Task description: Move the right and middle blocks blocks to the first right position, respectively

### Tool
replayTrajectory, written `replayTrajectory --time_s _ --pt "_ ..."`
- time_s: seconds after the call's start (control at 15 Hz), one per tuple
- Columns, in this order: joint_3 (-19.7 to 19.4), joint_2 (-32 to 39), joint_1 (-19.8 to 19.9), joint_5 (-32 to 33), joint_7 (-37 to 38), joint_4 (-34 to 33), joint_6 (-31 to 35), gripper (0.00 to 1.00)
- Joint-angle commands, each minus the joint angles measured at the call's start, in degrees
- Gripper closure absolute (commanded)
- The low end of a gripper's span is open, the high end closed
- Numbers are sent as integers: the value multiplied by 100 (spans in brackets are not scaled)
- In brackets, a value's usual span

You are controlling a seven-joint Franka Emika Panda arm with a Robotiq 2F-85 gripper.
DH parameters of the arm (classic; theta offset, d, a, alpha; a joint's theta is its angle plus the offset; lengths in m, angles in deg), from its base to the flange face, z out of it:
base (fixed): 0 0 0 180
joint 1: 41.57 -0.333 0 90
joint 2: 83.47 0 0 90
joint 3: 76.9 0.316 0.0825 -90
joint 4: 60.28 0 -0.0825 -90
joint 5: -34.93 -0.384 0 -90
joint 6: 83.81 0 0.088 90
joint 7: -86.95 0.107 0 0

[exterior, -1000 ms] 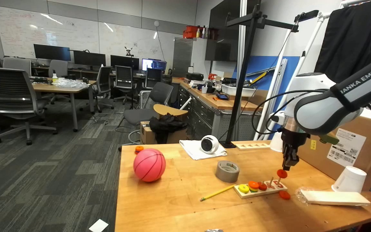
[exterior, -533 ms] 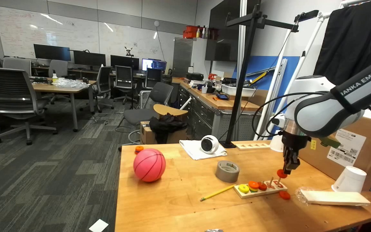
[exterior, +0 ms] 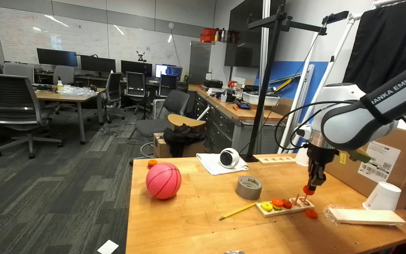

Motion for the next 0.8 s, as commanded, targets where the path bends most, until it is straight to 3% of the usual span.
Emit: replayTrajectory --time_s 0.0,0.73 --pt "-26 -9 9 10 0 -18 150 82" --pt "-54 183 50 -36 -34 -103 236 82"
